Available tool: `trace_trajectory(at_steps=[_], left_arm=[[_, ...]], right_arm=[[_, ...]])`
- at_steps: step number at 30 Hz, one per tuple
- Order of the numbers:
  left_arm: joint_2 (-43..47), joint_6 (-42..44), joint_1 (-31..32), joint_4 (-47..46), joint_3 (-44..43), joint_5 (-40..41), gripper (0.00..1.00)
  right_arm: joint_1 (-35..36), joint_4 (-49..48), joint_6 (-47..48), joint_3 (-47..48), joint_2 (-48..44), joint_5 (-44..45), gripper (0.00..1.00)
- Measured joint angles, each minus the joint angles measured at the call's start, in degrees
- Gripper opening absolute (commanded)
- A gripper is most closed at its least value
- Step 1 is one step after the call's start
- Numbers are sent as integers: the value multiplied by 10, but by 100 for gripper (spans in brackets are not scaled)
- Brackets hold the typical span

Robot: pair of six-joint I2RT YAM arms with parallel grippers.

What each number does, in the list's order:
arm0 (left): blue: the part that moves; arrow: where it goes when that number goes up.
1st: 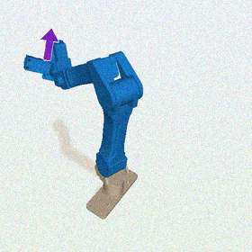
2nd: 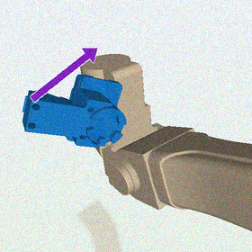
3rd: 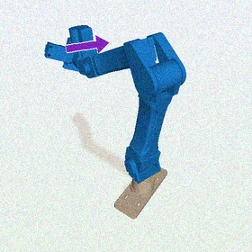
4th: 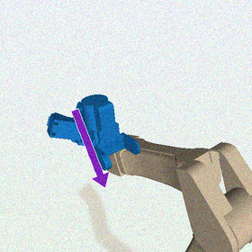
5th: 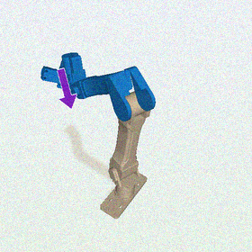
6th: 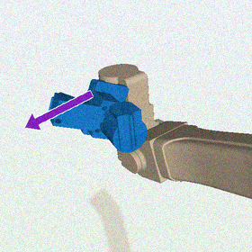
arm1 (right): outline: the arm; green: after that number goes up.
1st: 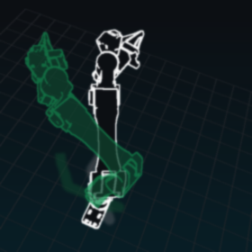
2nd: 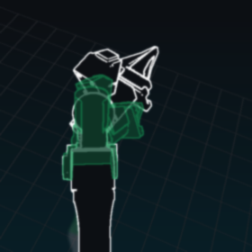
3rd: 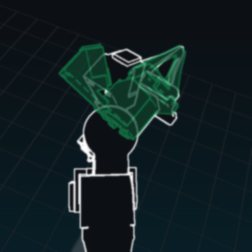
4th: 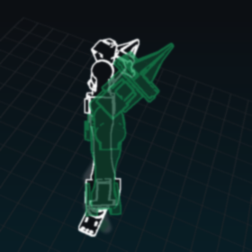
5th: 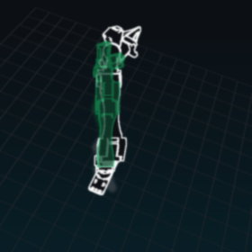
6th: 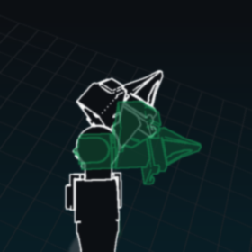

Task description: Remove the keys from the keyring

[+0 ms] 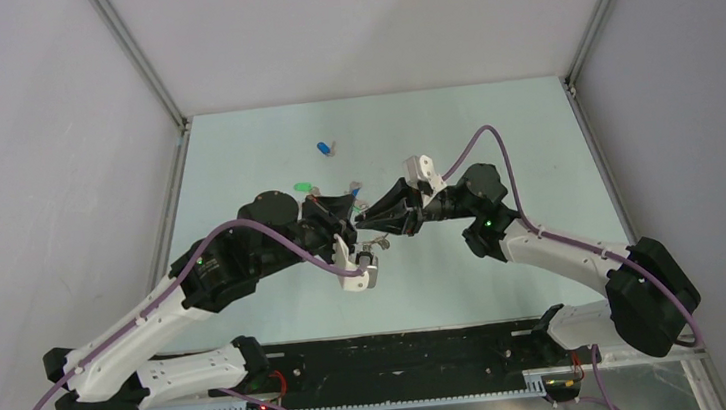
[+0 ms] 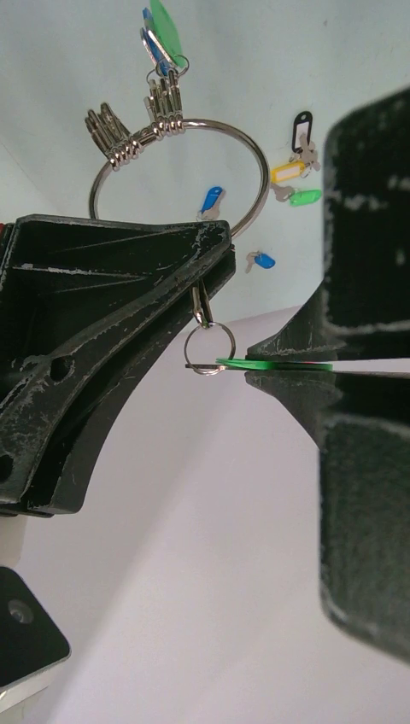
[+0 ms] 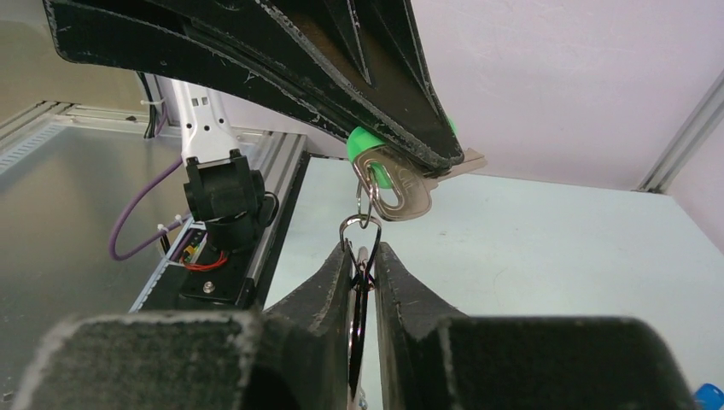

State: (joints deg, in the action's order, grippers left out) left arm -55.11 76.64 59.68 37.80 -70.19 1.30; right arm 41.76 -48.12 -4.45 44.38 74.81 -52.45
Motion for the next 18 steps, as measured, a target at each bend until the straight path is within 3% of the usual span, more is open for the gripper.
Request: trace_trajectory(at_steps=[7,18], left_arm=[[0,4,0,0,0,0,0],[2,4,1,0,1,15,0]], right_arm=[[-4,1,-1,0,0,-1,0],[-10,13,-30,3,-1,30,0]])
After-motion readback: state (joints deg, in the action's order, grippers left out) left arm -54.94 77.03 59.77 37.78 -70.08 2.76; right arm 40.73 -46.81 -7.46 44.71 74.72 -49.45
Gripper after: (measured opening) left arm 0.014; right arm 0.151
